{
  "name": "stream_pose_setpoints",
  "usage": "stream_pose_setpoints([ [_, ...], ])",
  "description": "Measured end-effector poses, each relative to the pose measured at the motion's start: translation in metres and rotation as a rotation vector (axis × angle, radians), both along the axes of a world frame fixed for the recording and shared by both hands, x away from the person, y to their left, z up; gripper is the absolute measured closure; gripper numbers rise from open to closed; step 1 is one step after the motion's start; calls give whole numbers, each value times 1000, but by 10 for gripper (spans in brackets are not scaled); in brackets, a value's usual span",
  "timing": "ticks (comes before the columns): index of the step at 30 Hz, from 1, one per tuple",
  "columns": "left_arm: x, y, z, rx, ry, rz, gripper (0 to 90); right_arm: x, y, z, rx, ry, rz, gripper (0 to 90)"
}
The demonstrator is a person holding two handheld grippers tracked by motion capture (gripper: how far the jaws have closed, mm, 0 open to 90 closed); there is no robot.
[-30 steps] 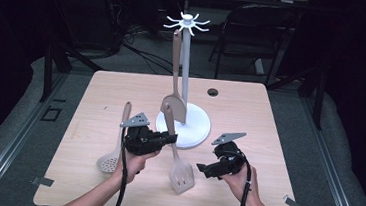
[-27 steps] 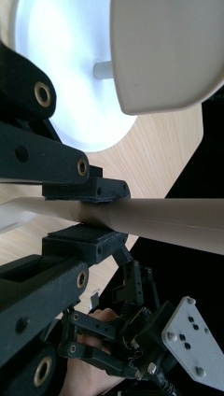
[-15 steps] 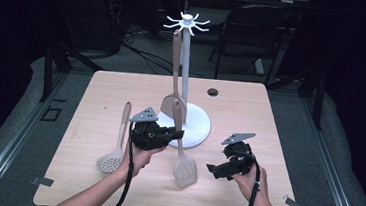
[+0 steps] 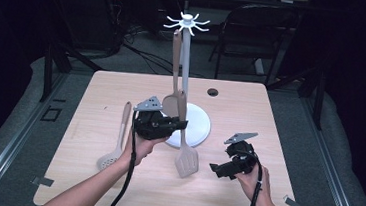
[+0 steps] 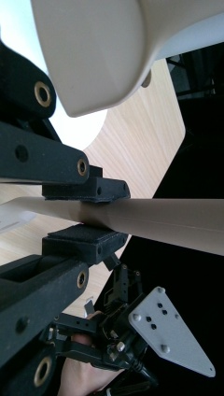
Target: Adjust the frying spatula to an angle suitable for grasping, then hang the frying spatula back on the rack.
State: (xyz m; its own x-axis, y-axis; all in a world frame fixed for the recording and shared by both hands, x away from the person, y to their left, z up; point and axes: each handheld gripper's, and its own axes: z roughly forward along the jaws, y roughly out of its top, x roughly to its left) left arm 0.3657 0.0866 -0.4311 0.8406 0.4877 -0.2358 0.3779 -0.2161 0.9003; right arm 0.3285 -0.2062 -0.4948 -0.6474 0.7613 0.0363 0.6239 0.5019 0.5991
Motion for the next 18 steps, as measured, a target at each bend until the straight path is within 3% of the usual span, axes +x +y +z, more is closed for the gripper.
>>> stream_pose_setpoints([
  [18,11,1,12,19,-12,-2,774,3,0,-5,-19,26,3,17],
])
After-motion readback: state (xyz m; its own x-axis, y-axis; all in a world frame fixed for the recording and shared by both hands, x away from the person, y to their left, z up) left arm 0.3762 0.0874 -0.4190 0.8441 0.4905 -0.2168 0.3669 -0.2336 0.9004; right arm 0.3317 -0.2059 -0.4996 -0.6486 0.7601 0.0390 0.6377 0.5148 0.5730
